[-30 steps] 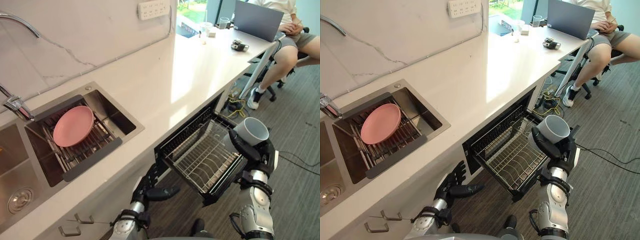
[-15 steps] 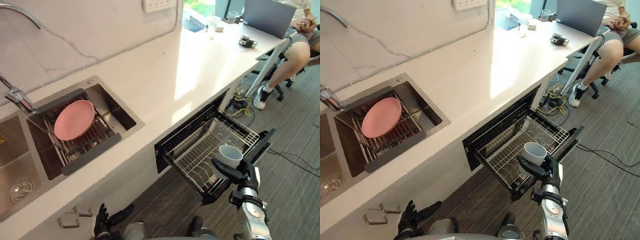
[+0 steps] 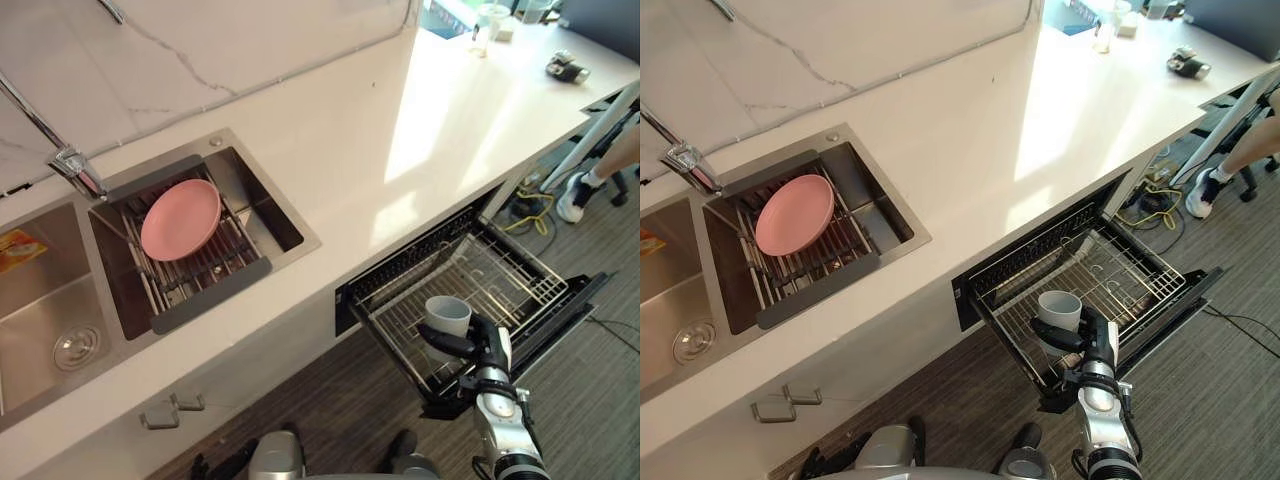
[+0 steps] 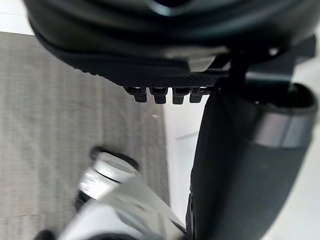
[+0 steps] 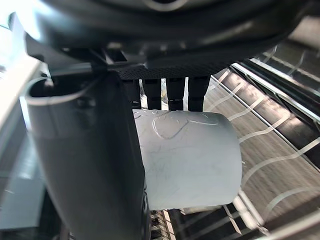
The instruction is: Walk over to the sink, pick up the cup, carry it to the dishwasher, place the cup inside the dishwasher, then close the dishwasher door
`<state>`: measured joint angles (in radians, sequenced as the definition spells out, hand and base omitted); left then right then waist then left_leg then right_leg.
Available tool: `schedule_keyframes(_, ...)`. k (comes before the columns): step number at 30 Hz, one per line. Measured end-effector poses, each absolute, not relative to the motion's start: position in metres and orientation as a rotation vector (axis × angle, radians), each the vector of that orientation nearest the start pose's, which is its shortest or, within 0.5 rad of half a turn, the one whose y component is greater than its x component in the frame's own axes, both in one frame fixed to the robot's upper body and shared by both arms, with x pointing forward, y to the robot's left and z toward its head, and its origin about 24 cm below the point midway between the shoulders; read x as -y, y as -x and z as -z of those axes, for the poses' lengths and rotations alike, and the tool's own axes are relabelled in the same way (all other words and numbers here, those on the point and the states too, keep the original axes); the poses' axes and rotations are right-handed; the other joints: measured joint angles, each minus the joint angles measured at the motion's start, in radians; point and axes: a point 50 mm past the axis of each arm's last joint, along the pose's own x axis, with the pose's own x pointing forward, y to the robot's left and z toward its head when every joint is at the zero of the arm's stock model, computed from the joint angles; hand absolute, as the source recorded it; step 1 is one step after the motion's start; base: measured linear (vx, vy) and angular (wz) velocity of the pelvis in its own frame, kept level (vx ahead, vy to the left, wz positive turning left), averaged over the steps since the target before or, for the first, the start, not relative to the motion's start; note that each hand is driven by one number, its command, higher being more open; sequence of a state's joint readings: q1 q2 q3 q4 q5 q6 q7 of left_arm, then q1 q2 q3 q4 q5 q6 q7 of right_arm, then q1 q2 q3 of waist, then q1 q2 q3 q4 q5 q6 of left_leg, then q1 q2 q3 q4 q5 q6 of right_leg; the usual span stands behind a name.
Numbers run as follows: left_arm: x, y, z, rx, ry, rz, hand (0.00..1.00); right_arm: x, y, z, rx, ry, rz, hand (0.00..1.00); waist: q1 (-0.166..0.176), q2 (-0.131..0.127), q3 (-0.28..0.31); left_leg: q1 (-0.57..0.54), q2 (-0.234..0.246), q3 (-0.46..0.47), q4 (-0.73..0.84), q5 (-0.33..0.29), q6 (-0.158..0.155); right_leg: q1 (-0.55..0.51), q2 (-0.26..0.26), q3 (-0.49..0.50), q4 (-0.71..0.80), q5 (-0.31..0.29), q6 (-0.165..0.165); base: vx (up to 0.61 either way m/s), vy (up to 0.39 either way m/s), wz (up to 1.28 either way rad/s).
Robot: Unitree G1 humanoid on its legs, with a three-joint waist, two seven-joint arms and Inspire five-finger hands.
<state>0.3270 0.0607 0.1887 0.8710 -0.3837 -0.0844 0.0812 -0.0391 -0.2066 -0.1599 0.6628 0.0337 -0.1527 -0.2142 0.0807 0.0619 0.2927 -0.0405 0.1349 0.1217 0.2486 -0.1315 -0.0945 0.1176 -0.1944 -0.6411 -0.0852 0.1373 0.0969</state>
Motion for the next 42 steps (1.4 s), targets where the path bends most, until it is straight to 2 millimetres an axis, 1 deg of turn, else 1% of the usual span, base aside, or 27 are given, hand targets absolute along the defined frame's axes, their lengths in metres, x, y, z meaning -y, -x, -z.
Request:
schedule_keyframes(2, -0.214, -0.028, 0.159, -1.063, 0.316, -0.591, 1.0, 0.249, -0.213, 0.068, -0.466, 0.209, 0.399, 0.0, 0.018, 0.007, 0.015, -0.021, -0.003, -0.012, -0.002, 0.005, 0.0, -0.017, -0.001, -0.015, 0.0, -0.001, 0.001, 0.02, 0.017, 0.16)
schedule_keyframes(4, -0.213, -0.028, 0.159, -1.064, 0.325, -0.58, 1.0, 0.245, -0.216, 0.068, -0.472, 0.223, 0.408, 0.0, 0.019, 0.007, 0.033, -0.028, -0.01, -0.029, -0.01, 0.016, 0.0, -0.018, -0.004, -0.031, 0.0, -0.003, 0.003, 0.02, 0.018, 0.26)
schedule_keyframes(6, -0.212, -0.032, 0.159, -1.049, 0.333, -0.568, 1.0, 0.246, -0.224, 0.064, -0.456, 0.235, 0.429, 0.0, 0.029, 0.004, 0.048, -0.039, -0.014, -0.033, -0.023, 0.028, -0.001, -0.032, -0.007, -0.041, 0.002, -0.002, 0.003, -0.01, 0.015, 0.16)
schedule_keyframes(8, -0.212, -0.042, 0.158, -1.021, 0.339, -0.559, 1.0, 0.245, -0.238, 0.056, -0.424, 0.249, 0.452, 0.0, 0.039, 0.004, 0.076, -0.056, -0.021, -0.045, -0.042, 0.048, 0.0, -0.052, -0.013, -0.053, 0.011, -0.003, 0.003, -0.04, 0.014, 0.15)
schedule_keyframes(10, -0.213, -0.048, 0.157, -1.001, 0.337, -0.553, 1.0, 0.243, -0.246, 0.052, -0.408, 0.263, 0.46, 0.0, 0.044, 0.001, 0.099, -0.064, -0.026, -0.056, -0.052, 0.059, 0.001, -0.061, -0.017, -0.062, 0.015, -0.002, 0.003, -0.06, 0.021, 0.17)
schedule_keyframes(13, -0.213, -0.052, 0.156, -0.985, 0.335, -0.549, 1.0, 0.242, -0.255, 0.046, -0.387, 0.274, 0.471, 0.0, 0.049, -0.008, 0.118, -0.083, -0.036, -0.078, -0.063, 0.074, 0.005, -0.074, -0.026, -0.077, 0.022, -0.002, 0.002, -0.04, 0.025, 0.22)
schedule_keyframes(15, -0.213, -0.059, 0.155, -0.969, 0.335, -0.541, 1.0, 0.245, -0.263, 0.039, -0.367, 0.285, 0.484, 0.0, 0.069, -0.012, 0.137, -0.097, -0.042, -0.084, -0.063, 0.08, 0.008, -0.088, -0.033, -0.08, 0.032, -0.002, 0.002, -0.05, 0.036, 0.1)
schedule_keyframes(16, -0.213, -0.06, 0.155, -0.965, 0.334, -0.537, 1.0, 0.246, -0.266, 0.037, -0.361, 0.288, 0.485, 0.0, 0.072, -0.012, 0.142, -0.1, -0.044, -0.086, -0.063, 0.081, 0.01, -0.09, -0.035, -0.082, 0.034, -0.002, 0.002, -0.06, 0.043, 0.11)
schedule_keyframes(17, -0.213, -0.061, 0.154, -0.964, 0.325, -0.525, 1.0, 0.246, -0.271, 0.032, -0.354, 0.295, 0.487, 1.0, 0.075, -0.015, 0.145, -0.11, -0.047, -0.09, -0.063, 0.085, 0.013, -0.098, -0.039, -0.086, 0.037, -0.002, 0.002, -0.06, 0.037, 0.12)
schedule_keyframes(18, -0.214, -0.063, 0.154, -0.957, 0.32, -0.518, 1.0, 0.245, -0.277, 0.028, -0.344, 0.304, 0.479, 1.0, 0.077, -0.016, 0.148, -0.121, -0.05, -0.094, -0.063, 0.089, 0.014, -0.109, -0.042, -0.088, 0.042, -0.002, 0.002, -0.06, 0.035, 0.1)
schedule_keyframes(19, -0.214, -0.063, 0.154, -0.956, 0.321, -0.516, 1.0, 0.245, -0.278, 0.026, -0.341, 0.306, 0.478, 1.0, 0.077, -0.017, 0.15, -0.123, -0.051, -0.095, -0.063, 0.09, 0.015, -0.111, -0.043, -0.089, 0.043, -0.002, 0.002, -0.04, 0.029, 0.09)
schedule_keyframes(21, -0.214, -0.067, 0.153, -0.948, 0.322, -0.5, 1.0, 0.246, -0.291, 0.017, -0.334, 0.321, 0.468, 1.0, 0.08, -0.016, 0.157, -0.141, -0.062, -0.108, -0.068, 0.1, 0.018, -0.126, -0.052, -0.1, 0.052, -0.001, 0.002, -0.04, 0.028, 0.16)
schedule_keyframes(22, -0.214, -0.068, 0.153, -0.947, 0.319, -0.495, 1.0, 0.246, -0.292, 0.017, -0.339, 0.325, 0.465, 1.0, 0.083, -0.016, 0.157, -0.144, -0.064, -0.111, -0.07, 0.103, 0.019, -0.128, -0.052, -0.104, 0.053, -0.001, 0.002, -0.03, 0.018, 0.17)
schedule_keyframes(24, -0.213, -0.073, 0.152, -0.938, 0.315, -0.479, 1.0, 0.248, -0.298, 0.015, -0.377, 0.306, 0.467, 1.0, 0.098, -0.016, 0.161, -0.158, -0.072, -0.122, -0.071, 0.11, 0.024, -0.138, -0.058, -0.113, 0.061, -0.001, 0.003, -0.03, 0.022, 0.16)
schedule_keyframes(26, -0.213, -0.075, 0.152, -0.934, 0.315, -0.473, 1.0, 0.248, -0.301, 0.016, -0.4, 0.29, 0.472, 1.0, 0.099, -0.015, 0.166, -0.167, -0.082, -0.138, -0.073, 0.116, 0.027, -0.138, -0.066, -0.129, 0.066, -0.001, 0.003, -0.03, 0.031, 0.24)
schedule_keyframes(30, -0.212, -0.078, 0.152, -0.931, 0.312, -0.465, 1.0, 0.249, -0.301, 0.015, -0.391, 0.287, 0.49, 1.0, 0.111, -0.018, 0.176, -0.169, -0.097, -0.142, -0.074, 0.121, 0.034, -0.138, -0.074, -0.132, 0.069, 0.001, 0.004, -0.05, 0.043, 0.08)
schedule_keyframes(33, -0.211, -0.078, 0.152, -0.93, 0.311, -0.463, 1.0, 0.246, -0.302, 0.011, -0.339, 0.242, 0.538, 1.0, 0.113, -0.016, 0.177, -0.168, -0.099, -0.141, -0.086, 0.129, 0.038, -0.144, -0.075, -0.13, 0.068, 0.003, 0.003, -0.05, 0.027, -0.01)
schedule_keyframes(37, -0.211, -0.078, 0.152, -0.929, 0.311, -0.478, 1.0, 0.237, -0.302, -0.002, -0.226, 0.181, 0.582, 1.0, 0.11, -0.019, 0.177, -0.152, -0.094, -0.118, -0.104, 0.131, 0.038, -0.151, -0.073, -0.104, 0.064, 0.006, 0.002, 0.0, 0.011, -0.18)
schedule_keyframes(40, -0.212, -0.078, 0.151, -0.915, 0.297, -0.511, 1.0, 0.228, -0.296, -0.011, -0.13, 0.092, 0.601, 1.0, 0.099, -0.027, 0.171, -0.116, -0.089, -0.08, -0.122, 0.128, 0.036, -0.148, -0.07, -0.06, 0.057, 0.01, 0.001, 0.03, 0.006, -0.38)
schedule_keyframes(41, -0.214, -0.079, 0.15, -0.907, 0.29, -0.525, 1.0, 0.227, -0.291, -0.013, -0.105, 0.063, 0.614, 1.0, 0.089, -0.037, 0.162, -0.105, -0.086, -0.068, -0.128, 0.127, 0.034, -0.146, -0.066, -0.048, 0.051, 0.012, 0.001, 0.03, -0.004, -0.39)
schedule_keyframes(42, -0.216, -0.078, 0.15, -0.902, 0.285, -0.545, 1.0, 0.227, -0.284, -0.012, -0.093, 0.048, 0.63, 1.0, 0.086, -0.05, 0.153, -0.086, -0.081, -0.047, -0.129, 0.12, 0.032, -0.141, -0.061, -0.026, 0.043, 0.017, 0.001, 0.03, -0.008, -0.44)
